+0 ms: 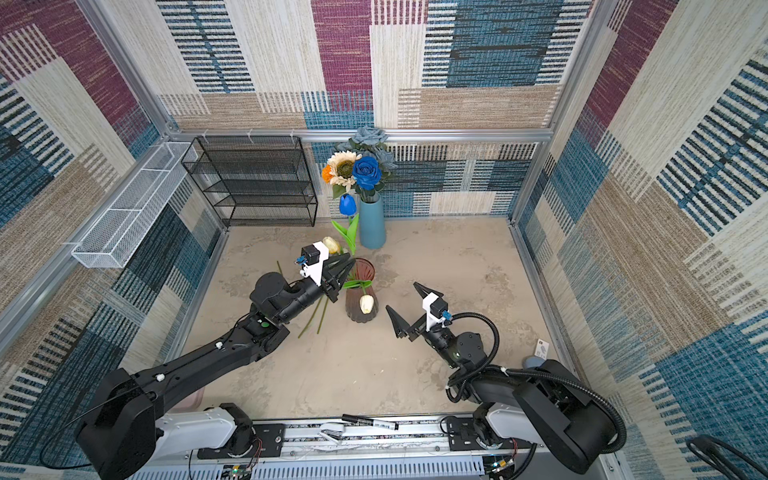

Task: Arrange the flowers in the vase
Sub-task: 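Lower the blue tulip stem into the pink vase and open the left gripper, then move the left gripper back down to the tulips lying on the table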

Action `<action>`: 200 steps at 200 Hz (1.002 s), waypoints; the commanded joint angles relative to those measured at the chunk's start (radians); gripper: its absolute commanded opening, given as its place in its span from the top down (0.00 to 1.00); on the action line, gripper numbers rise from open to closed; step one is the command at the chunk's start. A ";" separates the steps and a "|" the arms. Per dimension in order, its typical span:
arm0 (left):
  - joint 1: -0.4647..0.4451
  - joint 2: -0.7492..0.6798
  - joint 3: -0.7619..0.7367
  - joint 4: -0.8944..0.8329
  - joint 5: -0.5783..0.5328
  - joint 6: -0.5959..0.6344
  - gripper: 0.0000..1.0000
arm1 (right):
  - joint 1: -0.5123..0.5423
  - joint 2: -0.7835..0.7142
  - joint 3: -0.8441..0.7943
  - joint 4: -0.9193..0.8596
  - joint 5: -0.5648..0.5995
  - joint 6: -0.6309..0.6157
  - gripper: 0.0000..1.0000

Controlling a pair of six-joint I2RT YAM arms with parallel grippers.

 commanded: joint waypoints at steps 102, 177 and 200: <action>-0.001 -0.070 0.171 -0.557 -0.005 0.194 0.73 | 0.001 0.014 0.005 0.025 0.010 0.004 0.00; 0.003 -0.255 0.146 -0.581 -0.119 0.206 0.72 | 0.000 0.018 0.005 0.029 0.006 0.008 0.00; 0.022 -0.297 0.160 -0.597 -0.213 0.192 0.71 | 0.001 0.021 0.007 0.031 0.006 0.008 0.00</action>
